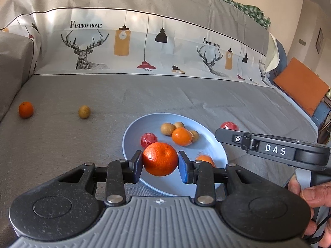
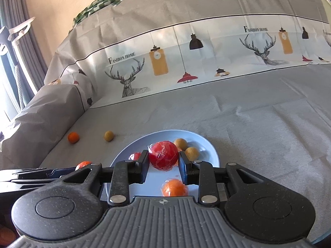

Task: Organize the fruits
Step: 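Open left tool to drop the orange while right tool drops the red fruit, then grasp the last orange with left tool while right tool grasps a yellow fruit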

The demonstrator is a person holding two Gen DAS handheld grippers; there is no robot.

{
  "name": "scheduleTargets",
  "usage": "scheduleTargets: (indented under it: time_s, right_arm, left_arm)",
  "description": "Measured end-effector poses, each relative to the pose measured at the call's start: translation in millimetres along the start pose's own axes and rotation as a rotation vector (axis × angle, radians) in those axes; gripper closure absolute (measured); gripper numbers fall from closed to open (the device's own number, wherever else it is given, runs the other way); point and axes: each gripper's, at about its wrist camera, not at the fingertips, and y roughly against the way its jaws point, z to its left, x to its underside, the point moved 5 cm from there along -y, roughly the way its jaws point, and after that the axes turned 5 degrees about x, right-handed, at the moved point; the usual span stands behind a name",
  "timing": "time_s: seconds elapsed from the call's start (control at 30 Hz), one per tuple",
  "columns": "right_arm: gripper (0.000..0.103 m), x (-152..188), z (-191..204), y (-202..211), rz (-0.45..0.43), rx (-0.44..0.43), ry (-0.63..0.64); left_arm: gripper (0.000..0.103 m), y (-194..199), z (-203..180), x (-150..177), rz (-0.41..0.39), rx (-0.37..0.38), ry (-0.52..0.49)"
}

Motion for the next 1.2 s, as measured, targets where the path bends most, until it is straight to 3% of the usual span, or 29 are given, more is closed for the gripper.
scheduleTargets:
  time_s: [0.73, 0.83, 1.03, 1.2]
  right_arm:
    - [0.072, 4.8, 18.6, -4.2, 0.015, -0.035, 0.092]
    - [0.069, 4.9, 18.3, -5.7, 0.022, -0.029, 0.092]
    - [0.055, 4.8, 17.4, -5.1, 0.021, -0.027, 0.086]
    - [0.054, 4.3, 15.2, -5.2, 0.019, -0.021, 0.072]
  left_arm:
    - [0.063, -5.5, -6.2, 3.4, 0.020, 0.033, -0.030]
    - [0.059, -6.6, -5.2, 3.9, 0.026, 0.029, -0.026]
    - [0.059, -4.8, -5.3, 3.7, 0.015, 0.025, -0.020]
    - [0.059, -0.6, -5.0, 3.1, 0.001, 0.020, -0.012]
